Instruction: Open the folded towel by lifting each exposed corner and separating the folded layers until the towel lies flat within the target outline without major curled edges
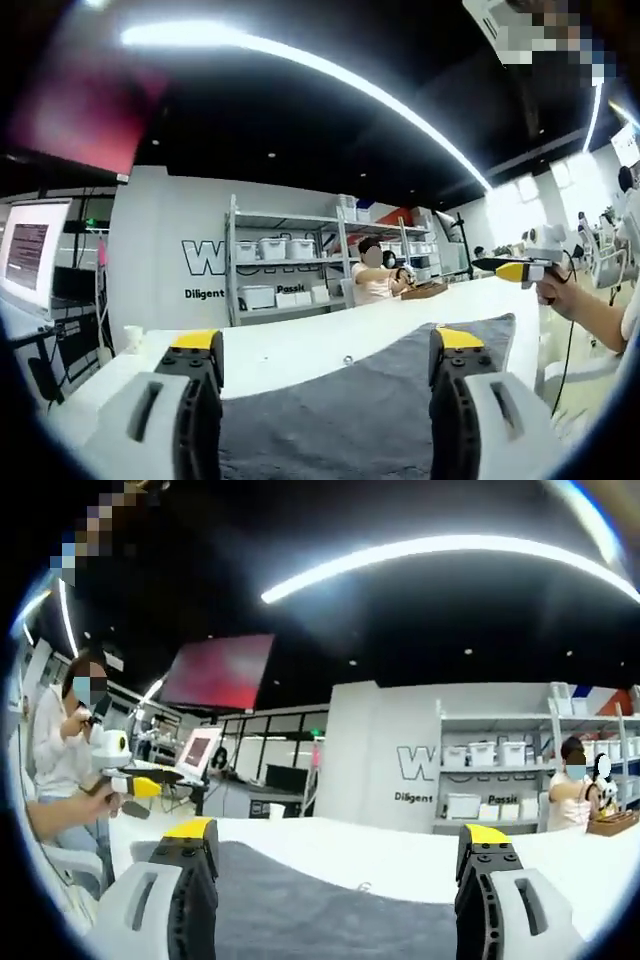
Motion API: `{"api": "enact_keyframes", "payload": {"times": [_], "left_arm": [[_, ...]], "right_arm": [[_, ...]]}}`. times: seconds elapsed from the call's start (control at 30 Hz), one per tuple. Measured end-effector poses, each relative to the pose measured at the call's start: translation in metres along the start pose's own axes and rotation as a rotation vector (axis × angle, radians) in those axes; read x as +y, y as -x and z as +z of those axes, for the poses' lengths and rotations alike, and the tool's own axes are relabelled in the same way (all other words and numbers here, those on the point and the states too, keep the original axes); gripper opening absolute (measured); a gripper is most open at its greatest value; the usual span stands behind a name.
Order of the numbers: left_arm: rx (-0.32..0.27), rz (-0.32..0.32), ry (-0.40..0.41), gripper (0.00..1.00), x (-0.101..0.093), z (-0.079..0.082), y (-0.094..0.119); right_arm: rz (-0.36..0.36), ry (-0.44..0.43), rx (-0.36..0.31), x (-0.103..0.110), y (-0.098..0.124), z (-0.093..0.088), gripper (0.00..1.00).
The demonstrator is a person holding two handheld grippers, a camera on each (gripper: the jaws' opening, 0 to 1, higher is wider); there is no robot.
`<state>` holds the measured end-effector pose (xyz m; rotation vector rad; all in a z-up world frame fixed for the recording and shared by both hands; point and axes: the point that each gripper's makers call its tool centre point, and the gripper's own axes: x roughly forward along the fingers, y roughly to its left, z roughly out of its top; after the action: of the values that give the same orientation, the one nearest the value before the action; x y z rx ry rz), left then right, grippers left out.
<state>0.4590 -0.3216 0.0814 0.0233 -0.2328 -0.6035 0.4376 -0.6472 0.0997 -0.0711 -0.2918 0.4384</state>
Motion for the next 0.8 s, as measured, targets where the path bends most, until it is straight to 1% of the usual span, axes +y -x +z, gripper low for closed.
{"api": "enact_keyframes", "payload": {"times": [0.1,0.17,0.23,0.3,0.4,0.47,0.57,0.67,0.7,0.8], "left_arm": [[0.006,0.009,0.006,0.83,0.001,-0.002,0.002],[0.01,0.016,-0.007,0.84,0.002,-0.003,0.003],[0.026,0.032,-0.027,0.84,0.004,-0.004,0.005],[0.026,0.033,-0.029,0.85,0.005,-0.003,0.007],[0.035,0.049,-0.037,0.85,0.009,-0.006,0.011],[0.038,0.054,-0.036,0.85,0.01,-0.008,0.013],[0.055,0.046,-0.026,0.83,0.007,-0.012,0.014],[0.052,0.05,-0.031,0.82,0.007,-0.011,0.015],[0.054,0.05,-0.031,0.82,0.007,-0.011,0.015],[0.057,0.045,-0.038,0.8,0.004,-0.011,0.015]], "right_arm": [[-0.001,-0.001,0.009,0.005,0.0,-0.008,0.99],[0.013,0.015,0.056,0.011,-0.002,-0.019,0.99],[0.0,0.022,0.054,0.011,-0.002,-0.021,0.99],[0.003,0.039,0.083,0.013,0.0,-0.023,0.99],[-0.02,0.058,0.087,0.009,0.005,-0.018,0.99],[-0.018,0.055,0.098,0.008,0.008,-0.016,0.99],[-0.042,0.045,0.09,0.003,0.017,-0.011,0.99],[-0.032,0.034,0.071,0.007,0.018,-0.007,0.99],[-0.036,0.048,0.075,0.007,0.019,-0.007,0.99],[-0.035,0.038,0.075,0.006,0.02,-0.01,0.99]]}}
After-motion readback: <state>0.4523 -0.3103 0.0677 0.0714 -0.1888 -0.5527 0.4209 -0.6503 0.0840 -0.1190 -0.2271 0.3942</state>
